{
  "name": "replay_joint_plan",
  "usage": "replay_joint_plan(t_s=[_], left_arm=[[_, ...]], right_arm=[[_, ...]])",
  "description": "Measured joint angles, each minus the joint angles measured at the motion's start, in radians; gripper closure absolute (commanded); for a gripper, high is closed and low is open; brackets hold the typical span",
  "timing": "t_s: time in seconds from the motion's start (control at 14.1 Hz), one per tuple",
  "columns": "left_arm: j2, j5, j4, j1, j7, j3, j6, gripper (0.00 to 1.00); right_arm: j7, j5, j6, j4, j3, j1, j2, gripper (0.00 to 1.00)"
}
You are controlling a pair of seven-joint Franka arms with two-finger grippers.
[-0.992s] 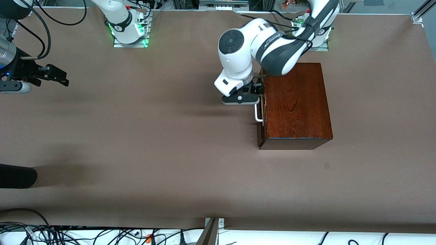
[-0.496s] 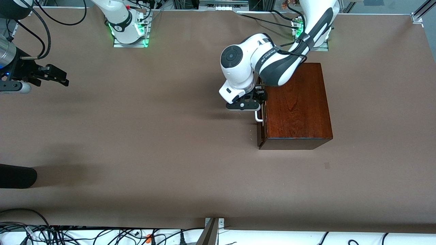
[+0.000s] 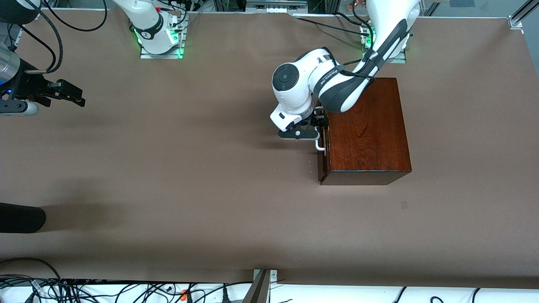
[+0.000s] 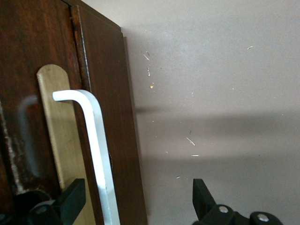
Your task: Open drawer, take yellow block, close drawer
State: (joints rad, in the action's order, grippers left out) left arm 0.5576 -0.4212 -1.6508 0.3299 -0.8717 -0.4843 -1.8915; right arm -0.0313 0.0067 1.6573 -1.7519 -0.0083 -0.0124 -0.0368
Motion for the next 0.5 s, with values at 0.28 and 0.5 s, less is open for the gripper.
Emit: replay_joint_plan(t_s=[0.28, 0.5], left_arm=[[0.014, -0.019, 0.0, 0.007, -0.012, -0.002, -0.003, 0.0], [0.03, -0.02, 0.0, 0.007, -0.018, -0.001, -0.008, 0.0]], right_arm=[[0.0, 0.0, 0.0, 0.0, 0.0, 0.0, 0.0, 0.0], [0.0, 0.0, 0.0, 0.0, 0.0, 0.0, 0.0, 0.0]])
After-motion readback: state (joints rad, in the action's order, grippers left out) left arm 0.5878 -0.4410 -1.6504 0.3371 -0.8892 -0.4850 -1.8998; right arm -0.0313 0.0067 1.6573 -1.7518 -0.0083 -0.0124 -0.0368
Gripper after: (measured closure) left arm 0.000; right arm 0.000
